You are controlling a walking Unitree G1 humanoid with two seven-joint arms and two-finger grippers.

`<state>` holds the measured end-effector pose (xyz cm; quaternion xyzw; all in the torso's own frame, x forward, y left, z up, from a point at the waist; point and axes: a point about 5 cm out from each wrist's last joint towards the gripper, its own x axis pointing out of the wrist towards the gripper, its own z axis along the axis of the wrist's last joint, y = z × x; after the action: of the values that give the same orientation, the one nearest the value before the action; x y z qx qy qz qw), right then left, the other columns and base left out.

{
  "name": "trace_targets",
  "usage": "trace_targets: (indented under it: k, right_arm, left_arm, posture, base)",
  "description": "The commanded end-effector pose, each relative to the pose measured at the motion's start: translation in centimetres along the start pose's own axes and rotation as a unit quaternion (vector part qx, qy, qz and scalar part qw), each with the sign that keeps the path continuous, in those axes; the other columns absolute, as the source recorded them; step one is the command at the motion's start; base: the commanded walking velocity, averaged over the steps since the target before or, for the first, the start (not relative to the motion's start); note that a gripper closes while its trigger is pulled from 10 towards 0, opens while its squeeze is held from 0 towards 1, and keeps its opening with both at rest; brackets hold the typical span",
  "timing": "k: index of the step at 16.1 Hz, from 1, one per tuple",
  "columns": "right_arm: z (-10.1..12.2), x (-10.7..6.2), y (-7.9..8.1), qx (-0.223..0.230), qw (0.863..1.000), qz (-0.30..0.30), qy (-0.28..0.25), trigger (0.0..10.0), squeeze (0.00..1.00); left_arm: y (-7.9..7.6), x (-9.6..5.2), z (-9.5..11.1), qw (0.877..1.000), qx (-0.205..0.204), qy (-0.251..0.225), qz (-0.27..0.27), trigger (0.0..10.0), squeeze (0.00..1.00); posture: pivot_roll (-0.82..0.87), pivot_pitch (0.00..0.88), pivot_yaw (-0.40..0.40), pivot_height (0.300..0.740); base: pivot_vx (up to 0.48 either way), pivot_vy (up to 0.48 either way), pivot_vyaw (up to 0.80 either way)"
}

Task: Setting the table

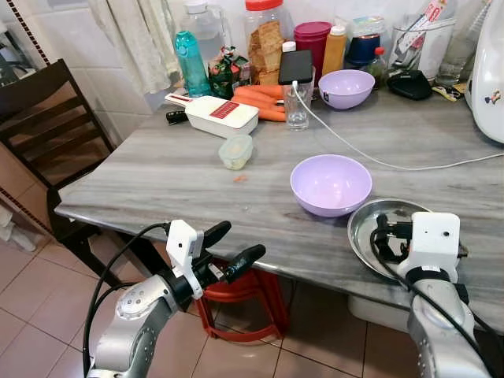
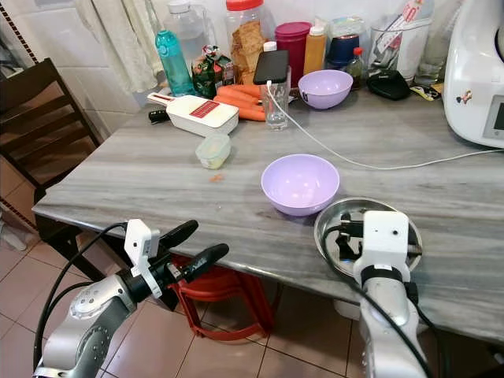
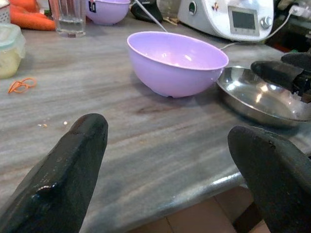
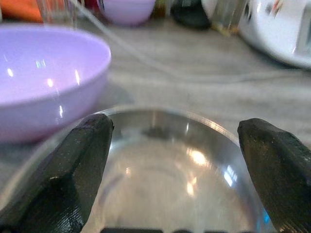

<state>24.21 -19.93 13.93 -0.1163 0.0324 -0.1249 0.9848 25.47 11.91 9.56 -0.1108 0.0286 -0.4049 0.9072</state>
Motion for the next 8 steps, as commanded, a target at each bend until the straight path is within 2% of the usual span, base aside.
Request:
trace_targets:
  k: [1, 2, 4, 5, 8]
  right_arm:
    - [1.3, -0.4, 0.3, -0.015, 0.999, -0.002, -0.05, 10.0, 0.0]
    - [1.4, -0.5, 0.3, -0.011, 0.998, -0.013, -0.058, 10.0, 0.0]
    - [1.1, -0.3, 0.5, -0.011, 0.997, -0.012, -0.071, 10.0, 0.0]
    - [1.0, -0.3, 0.6, -0.011, 0.997, -0.01, -0.071, 10.0, 0.0]
    - [0.8, -0.1, 1.2, -0.006, 0.997, 0.008, -0.077, 10.0, 0.0]
  left_arm:
    - [0.4, -0.3, 0.4, 1.0, -0.002, -0.005, 0.011, 10.0, 0.0]
    - [0.7, -0.4, 0.5, 1.0, -0.002, -0.01, 0.029, 10.0, 0.0]
    - [2.2, -0.7, 0.9, 0.99, 0.033, -0.039, 0.131, 10.0, 0.0]
    - [2.3, -0.8, 1.0, 0.989, 0.033, -0.043, 0.141, 10.0, 0.0]
    - [3.4, -1.7, 1.1, 0.969, 0.061, -0.05, 0.234, 10.0, 0.0]
  posture:
    - [-0.12, 0.004, 0.152, 0.74]
    - [-0.12, 0.0, 0.153, 0.74]
    - [-0.11, 0.0, 0.152, 0.74]
    - [-0.11, 0.0, 0.151, 0.74]
    - [-0.09, 0.0, 0.144, 0.74]
  base:
    - [0.0, 0.0, 0.0]
    - [0.0, 0.0, 0.0]
    - [0.0, 0.0, 0.0]
    - [0.0, 0.0, 0.0]
    - [0.0, 0.0, 0.0]
